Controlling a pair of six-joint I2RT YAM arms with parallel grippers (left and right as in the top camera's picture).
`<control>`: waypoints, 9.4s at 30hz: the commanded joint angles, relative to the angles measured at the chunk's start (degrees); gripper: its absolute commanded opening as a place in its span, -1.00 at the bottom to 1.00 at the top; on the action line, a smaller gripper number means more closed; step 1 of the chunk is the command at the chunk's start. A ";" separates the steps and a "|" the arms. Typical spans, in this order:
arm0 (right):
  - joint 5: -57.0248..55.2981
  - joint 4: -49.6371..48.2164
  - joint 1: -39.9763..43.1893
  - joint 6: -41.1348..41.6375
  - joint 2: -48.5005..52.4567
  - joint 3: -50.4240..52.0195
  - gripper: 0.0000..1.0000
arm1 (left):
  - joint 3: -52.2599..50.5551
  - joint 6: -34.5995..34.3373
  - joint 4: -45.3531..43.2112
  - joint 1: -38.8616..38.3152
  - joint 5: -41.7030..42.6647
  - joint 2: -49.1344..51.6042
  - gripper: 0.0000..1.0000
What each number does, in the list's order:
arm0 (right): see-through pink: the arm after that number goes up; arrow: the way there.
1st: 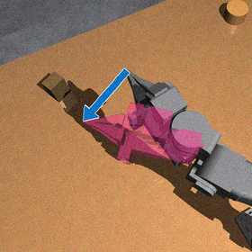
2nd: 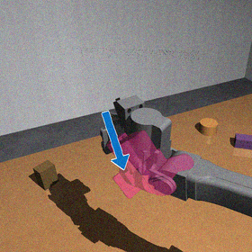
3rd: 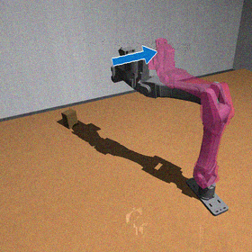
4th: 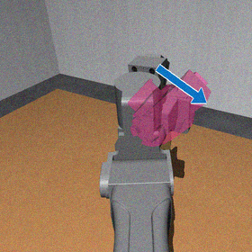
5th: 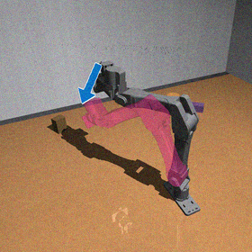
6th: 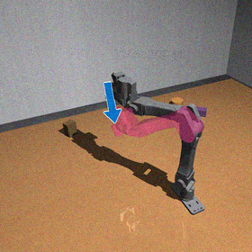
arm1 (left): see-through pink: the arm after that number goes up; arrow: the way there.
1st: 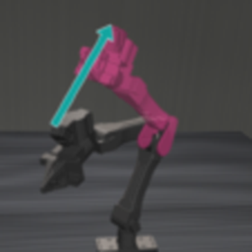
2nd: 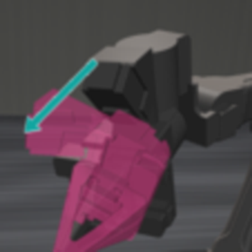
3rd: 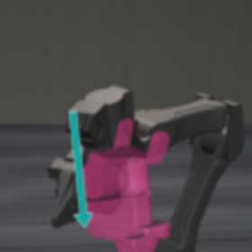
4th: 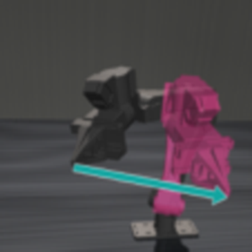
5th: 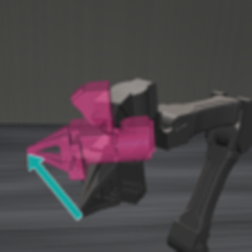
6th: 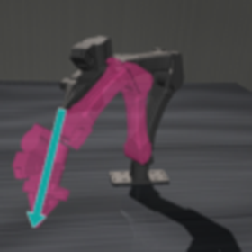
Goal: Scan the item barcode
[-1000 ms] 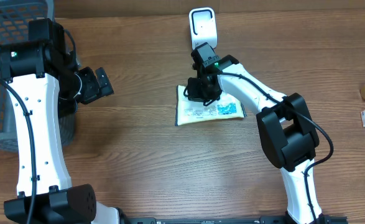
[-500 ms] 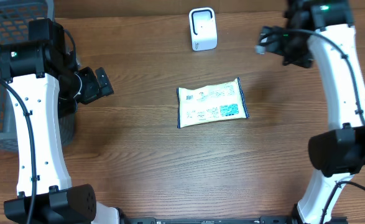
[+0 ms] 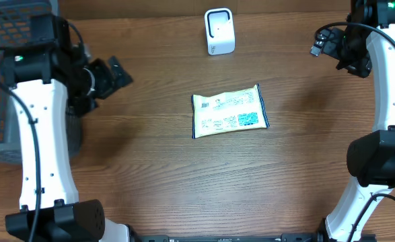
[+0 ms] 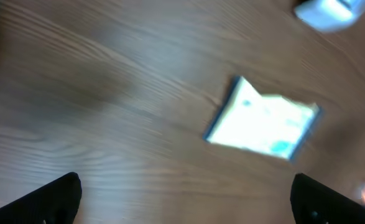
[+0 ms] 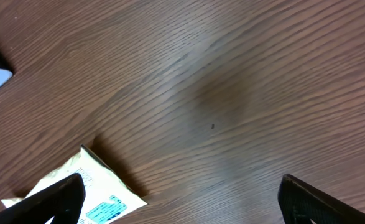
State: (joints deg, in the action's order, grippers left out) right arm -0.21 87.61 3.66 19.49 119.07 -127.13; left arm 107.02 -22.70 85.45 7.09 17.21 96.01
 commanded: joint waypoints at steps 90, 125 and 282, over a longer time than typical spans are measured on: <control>30.73 -48.94 -12.79 -1.40 0.74 49.44 -0.93 | -34.01 -5.40 -44.98 -12.37 10.64 13.00 1.00; -19.80 9.44 -13.53 1.99 2.25 4.13 -0.93 | -34.01 -5.62 -45.00 -12.37 7.37 13.00 1.00; -3.32 -16.68 -19.61 5.25 4.31 16.74 1.00 | -34.01 -5.62 -44.98 -12.37 7.34 13.00 0.99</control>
State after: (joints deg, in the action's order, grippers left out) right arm -3.20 69.69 -17.30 23.57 129.12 -110.24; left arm 72.16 -28.95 40.53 -4.89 24.80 110.63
